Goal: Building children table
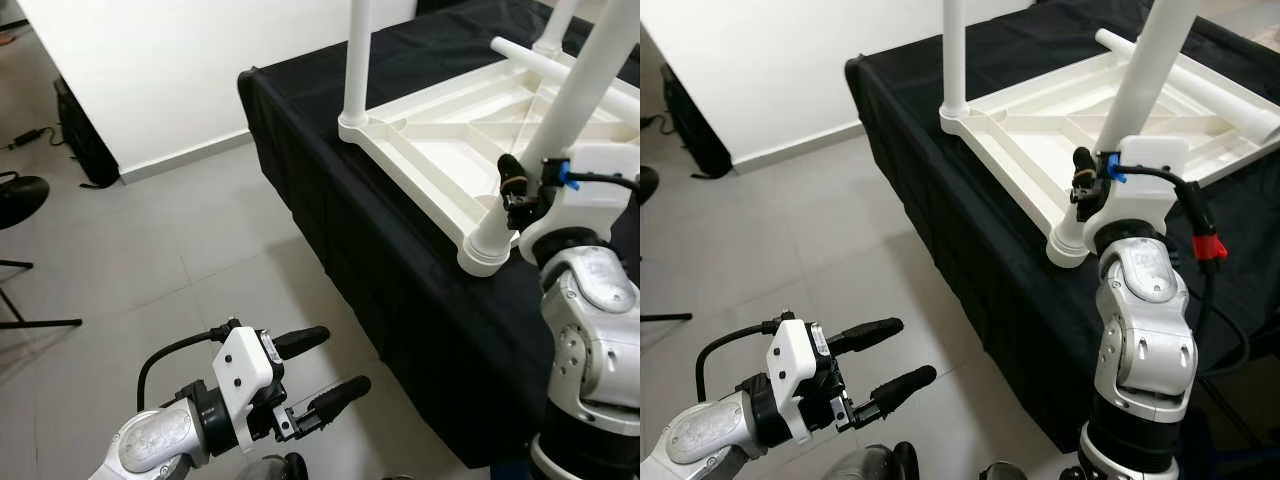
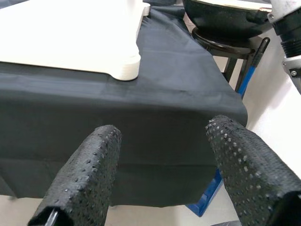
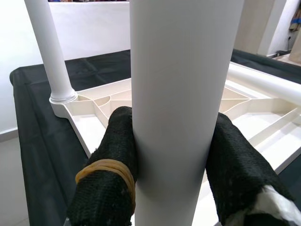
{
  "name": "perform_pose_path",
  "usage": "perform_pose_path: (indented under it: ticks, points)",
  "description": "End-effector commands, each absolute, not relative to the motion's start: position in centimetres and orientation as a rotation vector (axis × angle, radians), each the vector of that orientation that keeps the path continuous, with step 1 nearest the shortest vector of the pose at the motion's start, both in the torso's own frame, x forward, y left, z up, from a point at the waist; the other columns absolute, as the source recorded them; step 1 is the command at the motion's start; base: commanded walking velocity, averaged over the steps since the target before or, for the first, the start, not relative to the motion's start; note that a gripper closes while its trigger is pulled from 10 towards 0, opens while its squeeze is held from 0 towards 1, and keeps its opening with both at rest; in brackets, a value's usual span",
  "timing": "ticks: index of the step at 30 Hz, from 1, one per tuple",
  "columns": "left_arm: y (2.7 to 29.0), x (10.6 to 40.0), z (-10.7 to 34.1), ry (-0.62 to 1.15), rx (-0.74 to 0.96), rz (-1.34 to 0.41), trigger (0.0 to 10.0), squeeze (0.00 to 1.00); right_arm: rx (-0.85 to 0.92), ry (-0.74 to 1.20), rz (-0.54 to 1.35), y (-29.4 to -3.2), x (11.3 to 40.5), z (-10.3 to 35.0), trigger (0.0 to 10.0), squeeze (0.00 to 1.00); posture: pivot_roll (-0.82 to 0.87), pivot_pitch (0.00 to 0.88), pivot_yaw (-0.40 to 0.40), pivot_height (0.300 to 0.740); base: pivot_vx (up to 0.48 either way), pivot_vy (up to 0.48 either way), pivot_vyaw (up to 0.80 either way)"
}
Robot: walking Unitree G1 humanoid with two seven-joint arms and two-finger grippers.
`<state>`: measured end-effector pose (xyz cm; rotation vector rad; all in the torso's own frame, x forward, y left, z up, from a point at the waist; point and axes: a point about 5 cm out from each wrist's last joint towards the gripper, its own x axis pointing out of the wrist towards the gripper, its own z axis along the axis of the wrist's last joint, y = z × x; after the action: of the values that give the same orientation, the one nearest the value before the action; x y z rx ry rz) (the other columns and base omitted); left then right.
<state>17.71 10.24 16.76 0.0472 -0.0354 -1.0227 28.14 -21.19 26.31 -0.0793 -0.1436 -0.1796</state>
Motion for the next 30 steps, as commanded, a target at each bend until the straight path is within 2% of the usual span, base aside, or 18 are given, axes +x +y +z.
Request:
perform_pose_path:
  ticks: [1,2,3,4,5,7,10,12,14,18,19,25,26,30]
  points:
    - [10.3,17.4,16.5,-0.014,0.048,-1.029,10.0,0.0,-0.07,0.039,-0.256,-22.3,28.5,23.3,0.0,0.0,-0.03,0.22,0.026,0.74,0.0,0.0,0.0]
    - [10.3,17.4,16.5,-0.014,0.048,-1.03,10.0,0.0,-0.079,0.042,-0.249,-22.0,28.5,23.4,0.0,0.0,-0.03,0.22,0.026,0.74,0.0,0.0,0.0]
    - [10.3,17.5,16.5,-0.015,0.047,-1.03,10.0,0.0,-0.106,0.026,-0.223,-21.8,28.5,23.7,10.0,0.0,-0.03,0.218,0.027,0.74,0.0,0.0,0.0]
    - [10.2,17.5,16.5,-0.016,0.048,-1.031,10.0,0.0,-0.114,0.015,-0.201,-21.5,28.5,23.9,10.0,0.0,-0.03,0.219,0.027,0.74,0.0,0.0,0.0]
    - [10.2,17.6,16.5,-0.018,0.049,-1.031,10.0,0.0,-0.096,-0.002,-0.169,-21.5,28.6,24.2,10.0,1.0,-0.03,0.219,0.028,0.74,0.0,0.0,0.0]
    - [10.2,17.7,16.5,-0.02,0.049,-1.032,10.0,0.0,-0.081,-0.013,-0.147,-21.5,28.7,24.4,10.0,1.0,-0.03,0.219,0.028,0.74,0.0,0.0,0.0]
    - [10.2,17.8,16.5,-0.021,0.052,-1.033,10.0,0.0,-0.067,-0.092,0.028,-22.2,29.5,25.9,10.0,1.0,-0.03,0.213,0.024,0.74,0.0,0.0,0.0]
    - [10.2,17.9,16.5,-0.021,0.052,-1.033,10.0,0.0,-0.085,-0.112,0.042,-22.5,29.6,26.2,10.0,1.0,-0.03,0.212,0.025,0.74,0.0,0.0,0.0]
    - [10.2,17.7,16.4,-0.021,0.053,-1.032,10.0,0.0,-0.067,-0.104,0.226,-23.2,29.6,26.4,10.0,1.0,-0.03,0.2,0.02,0.74,0.0,0.0,0.0]
    - [10.2,17.7,16.4,-0.024,0.054,-1.03,10.0,0.0,-0.114,-0.101,0.234,-24.1,29.8,26.6,10.0,0.99,-0.02,0.196,0.017,0.74,0.0,0.0,0.0]
    - [10.2,17.7,16.5,-0.026,0.054,-1.029,10.0,0.0,-0.142,-0.097,0.245,-24.6,30.0,26.6,10.0,0.0,-0.02,0.193,0.02,0.74,0.0,0.0,0.0]
    - [10.3,17.8,16.5,-0.028,0.057,-1.025,10.0,0.0,-0.122,-0.054,0.443,-25.0,30.1,26.4,10.0,0.0,-0.02,0.191,0.016,0.74,0.0,0.0,0.0]
    - [10.4,17.9,16.6,-0.029,0.059,-1.018,10.0,0.0,-0.15,-0.047,0.46,-25.5,30.4,25.9,2.9,0.0,-0.01,0.191,0.012,0.74,0.0,0.0,0.0]
    - [10.4,17.9,16.6,-0.03,0.06,-1.014,10.0,0.0,-0.163,-0.053,0.435,-25.7,30.7,25.8,2.9,0.0,-0.01,0.191,0.012,0.74,0.0,0.0,0.0]
